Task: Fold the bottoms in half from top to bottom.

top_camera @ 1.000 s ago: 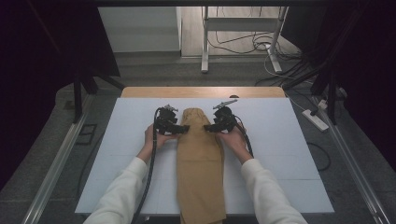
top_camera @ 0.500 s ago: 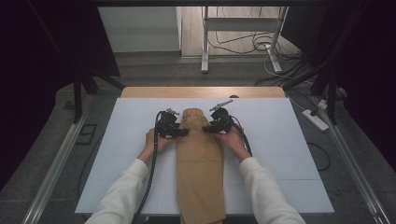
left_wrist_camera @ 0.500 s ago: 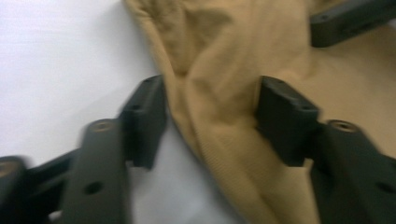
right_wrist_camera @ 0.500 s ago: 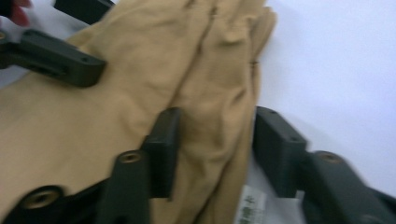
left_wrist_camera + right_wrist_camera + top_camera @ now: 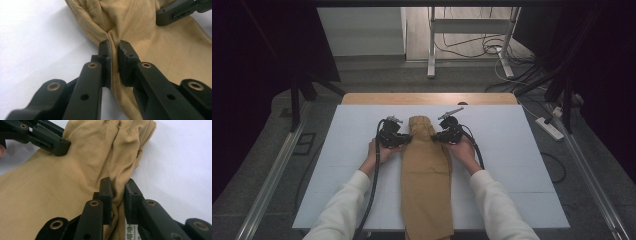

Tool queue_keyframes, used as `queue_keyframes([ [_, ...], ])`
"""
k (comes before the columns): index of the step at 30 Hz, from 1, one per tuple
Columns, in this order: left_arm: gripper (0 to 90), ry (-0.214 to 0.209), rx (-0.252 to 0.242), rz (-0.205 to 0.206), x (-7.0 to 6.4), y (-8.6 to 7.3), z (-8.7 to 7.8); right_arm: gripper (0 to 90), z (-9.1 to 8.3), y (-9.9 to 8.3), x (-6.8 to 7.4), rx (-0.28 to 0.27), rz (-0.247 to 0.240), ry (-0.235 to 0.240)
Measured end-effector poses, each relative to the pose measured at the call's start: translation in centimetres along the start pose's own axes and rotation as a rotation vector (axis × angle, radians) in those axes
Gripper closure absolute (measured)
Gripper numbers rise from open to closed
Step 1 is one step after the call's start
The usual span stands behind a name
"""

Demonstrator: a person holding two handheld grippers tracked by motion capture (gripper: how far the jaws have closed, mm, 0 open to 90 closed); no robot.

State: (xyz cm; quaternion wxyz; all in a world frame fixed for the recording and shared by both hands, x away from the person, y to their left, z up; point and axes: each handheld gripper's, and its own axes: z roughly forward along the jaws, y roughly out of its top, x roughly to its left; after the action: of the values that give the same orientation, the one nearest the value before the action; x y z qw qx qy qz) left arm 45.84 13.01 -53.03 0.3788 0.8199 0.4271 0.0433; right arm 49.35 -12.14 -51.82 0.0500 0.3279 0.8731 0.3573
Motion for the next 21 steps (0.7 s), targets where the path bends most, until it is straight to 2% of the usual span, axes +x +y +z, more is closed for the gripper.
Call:
queue_keyframes([
  [8, 82.7, -0.001, -0.026, 0.024, -0.6, 0.3, -0.8, 78.5, -0.9, -0.3, 0.0, -0.020, -0.005, 0.000],
  [21, 86.1, -0.010, -0.043, 0.031, -0.5, 0.4, -1.3, 80.0, -1.5, 0.2, 0.6, -0.045, -0.046, -0.025],
])
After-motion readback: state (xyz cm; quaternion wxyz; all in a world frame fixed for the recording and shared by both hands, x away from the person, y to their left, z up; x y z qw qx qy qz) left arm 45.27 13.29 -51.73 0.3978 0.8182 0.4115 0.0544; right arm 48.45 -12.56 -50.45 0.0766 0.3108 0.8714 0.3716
